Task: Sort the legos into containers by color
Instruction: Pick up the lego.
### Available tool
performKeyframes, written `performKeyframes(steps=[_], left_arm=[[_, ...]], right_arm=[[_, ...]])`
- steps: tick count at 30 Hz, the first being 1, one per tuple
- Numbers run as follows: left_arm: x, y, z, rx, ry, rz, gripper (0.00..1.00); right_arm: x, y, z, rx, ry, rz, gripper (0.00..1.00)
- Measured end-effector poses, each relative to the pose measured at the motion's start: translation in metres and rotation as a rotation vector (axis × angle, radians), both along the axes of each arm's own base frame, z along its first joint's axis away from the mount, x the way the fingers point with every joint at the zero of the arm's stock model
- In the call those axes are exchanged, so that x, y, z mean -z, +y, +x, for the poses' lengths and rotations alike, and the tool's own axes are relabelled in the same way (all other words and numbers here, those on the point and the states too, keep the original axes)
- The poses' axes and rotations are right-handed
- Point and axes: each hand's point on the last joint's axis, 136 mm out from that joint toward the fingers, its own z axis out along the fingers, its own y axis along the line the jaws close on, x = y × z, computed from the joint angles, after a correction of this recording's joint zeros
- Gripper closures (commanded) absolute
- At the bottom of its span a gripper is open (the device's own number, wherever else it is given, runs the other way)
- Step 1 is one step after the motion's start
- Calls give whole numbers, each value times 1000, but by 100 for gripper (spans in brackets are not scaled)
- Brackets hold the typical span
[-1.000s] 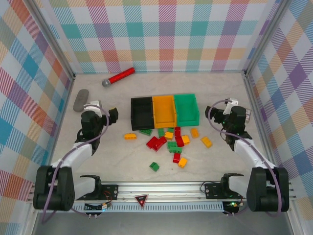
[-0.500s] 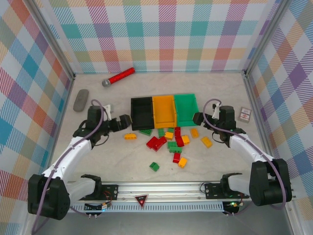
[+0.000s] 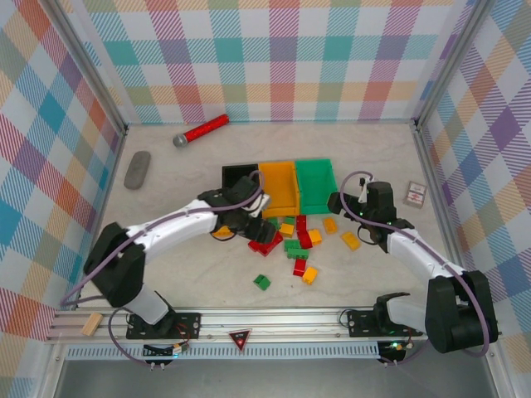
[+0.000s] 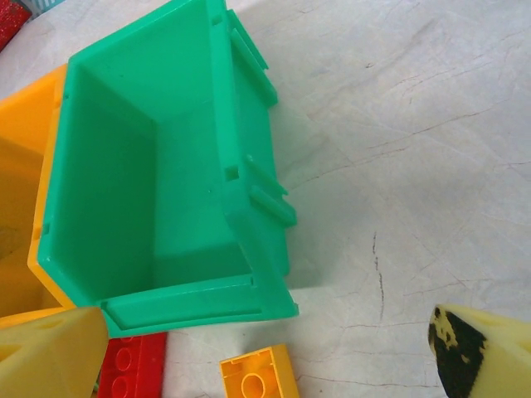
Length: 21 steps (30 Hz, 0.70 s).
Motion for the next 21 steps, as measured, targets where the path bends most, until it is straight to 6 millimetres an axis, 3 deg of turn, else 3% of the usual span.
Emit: performKeyframes(steps=[7, 11, 21], left_arm=[[31, -41, -1, 177, 17, 131, 34], [43, -38, -7, 210, 40, 187, 37], [45, -33, -8, 225, 37, 217, 65]], right_arm=[[-3, -3, 0, 15, -11, -10, 1], [-2, -4, -1, 15, -9, -11, 1], [-2, -4, -1, 15, -7, -11, 1]])
